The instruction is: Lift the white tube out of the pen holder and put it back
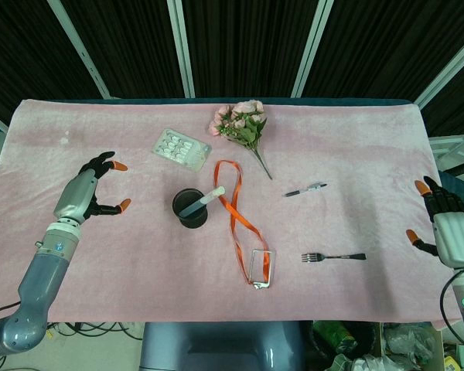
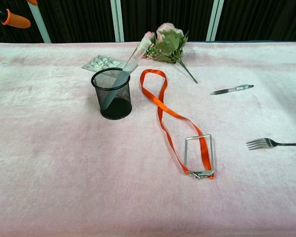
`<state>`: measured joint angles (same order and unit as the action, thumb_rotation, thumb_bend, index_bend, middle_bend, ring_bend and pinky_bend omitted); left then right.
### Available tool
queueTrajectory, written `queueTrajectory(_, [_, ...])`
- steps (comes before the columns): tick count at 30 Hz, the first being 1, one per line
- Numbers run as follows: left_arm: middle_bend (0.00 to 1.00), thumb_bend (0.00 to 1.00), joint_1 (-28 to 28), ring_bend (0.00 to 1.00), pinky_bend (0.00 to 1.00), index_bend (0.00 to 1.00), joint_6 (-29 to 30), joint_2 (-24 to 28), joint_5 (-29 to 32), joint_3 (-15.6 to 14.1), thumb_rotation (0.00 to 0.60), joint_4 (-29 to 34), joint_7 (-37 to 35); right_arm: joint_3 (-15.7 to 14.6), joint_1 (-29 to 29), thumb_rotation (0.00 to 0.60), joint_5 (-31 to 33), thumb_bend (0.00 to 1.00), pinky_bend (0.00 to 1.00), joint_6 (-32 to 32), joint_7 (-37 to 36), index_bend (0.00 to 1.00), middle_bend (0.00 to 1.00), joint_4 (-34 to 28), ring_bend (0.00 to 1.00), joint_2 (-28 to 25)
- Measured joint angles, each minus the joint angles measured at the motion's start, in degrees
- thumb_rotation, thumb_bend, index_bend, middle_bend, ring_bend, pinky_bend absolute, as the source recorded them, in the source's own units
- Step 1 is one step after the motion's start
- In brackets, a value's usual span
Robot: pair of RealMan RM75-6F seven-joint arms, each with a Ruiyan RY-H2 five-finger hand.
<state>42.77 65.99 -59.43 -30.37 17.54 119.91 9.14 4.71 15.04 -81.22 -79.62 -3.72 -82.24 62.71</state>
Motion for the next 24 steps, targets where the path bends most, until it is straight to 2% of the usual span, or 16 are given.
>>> queueTrajectory(4, [0.06, 0.27, 0.8, 0.0, 0.0, 0.29, -0.9, 0.0, 3.7, -0.4, 0.6, 0.2, 2.1, -2.8, -4.5, 0.6, -1.1, 0.15, 0.18, -3.6, 4.4, 0.0, 0.04, 2.9, 0.13, 3.5])
queueTrajectory(8, [0.06, 0.27, 1.2, 0.0, 0.0, 0.3, -2.1, -0.8, 4.3, -1.5, 0.6, 0.2, 3.2, -4.3, -7.2, 0.6, -1.3, 0.15, 0.18, -4.7, 4.4, 0.0, 0.04, 5.8, 0.12, 6.4])
queueTrajectory(17, [0.06, 0.27, 2.1, 0.0, 0.0, 0.34, -1.9, -4.8, 3.7, -2.1, 0.6, -1.5, 4.0, -3.6, -7.6, 0.6, -1.0, 0.15, 0.18, -4.3, 4.1, 0.0, 0.04, 7.3, 0.12, 7.4])
queueTrajectory(24, [0.06, 0.27, 6.2, 0.0, 0.0, 0.36, -0.3, -7.2, 11.0, -0.5, 0.6, -2.3, 8.4, -3.5, -7.8, 0.6, -1.7, 0.15, 0.18, -4.0, 3.4, 0.0, 0.04, 7.4, 0.12, 7.4])
